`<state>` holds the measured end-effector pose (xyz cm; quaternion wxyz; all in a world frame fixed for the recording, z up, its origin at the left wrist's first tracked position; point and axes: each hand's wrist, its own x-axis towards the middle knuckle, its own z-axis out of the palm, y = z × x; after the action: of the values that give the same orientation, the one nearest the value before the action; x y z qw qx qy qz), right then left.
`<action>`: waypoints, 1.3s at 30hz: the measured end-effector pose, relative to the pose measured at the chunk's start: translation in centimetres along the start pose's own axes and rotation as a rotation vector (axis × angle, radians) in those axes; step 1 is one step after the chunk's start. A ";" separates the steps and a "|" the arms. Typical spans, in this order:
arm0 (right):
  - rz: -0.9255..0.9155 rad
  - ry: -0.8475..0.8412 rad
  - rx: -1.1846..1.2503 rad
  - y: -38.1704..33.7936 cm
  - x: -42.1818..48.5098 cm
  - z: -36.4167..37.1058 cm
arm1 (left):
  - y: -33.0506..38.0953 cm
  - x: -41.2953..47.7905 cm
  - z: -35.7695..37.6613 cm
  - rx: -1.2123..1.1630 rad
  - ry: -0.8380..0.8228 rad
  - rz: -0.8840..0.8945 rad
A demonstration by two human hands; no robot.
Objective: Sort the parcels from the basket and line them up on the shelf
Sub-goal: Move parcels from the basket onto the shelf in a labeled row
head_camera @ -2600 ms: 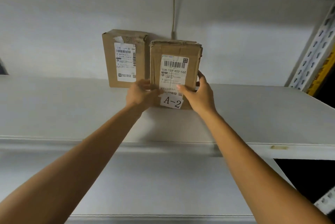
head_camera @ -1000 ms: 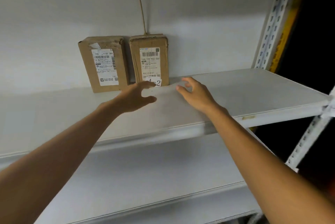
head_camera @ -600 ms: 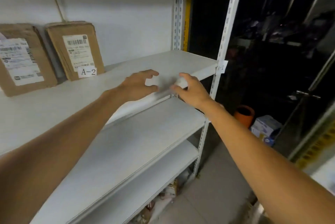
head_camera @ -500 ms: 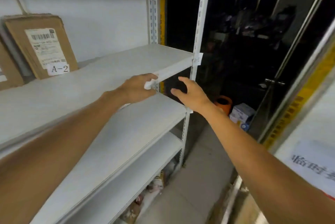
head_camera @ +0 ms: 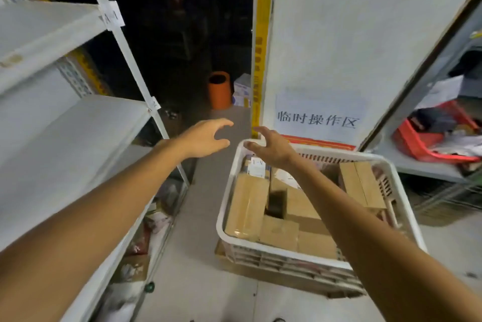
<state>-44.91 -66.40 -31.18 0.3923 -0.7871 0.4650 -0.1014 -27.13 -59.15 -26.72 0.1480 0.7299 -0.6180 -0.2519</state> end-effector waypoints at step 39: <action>0.575 -0.010 1.018 17.8 3.3 15.8 | -11.5 5.4 23.0 -0.480 -0.102 -0.327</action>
<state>-46.42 -65.46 -55.12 0.7352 -0.3423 0.5506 -0.1978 -29.65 -59.98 -52.85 0.2424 0.7503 -0.4215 -0.4479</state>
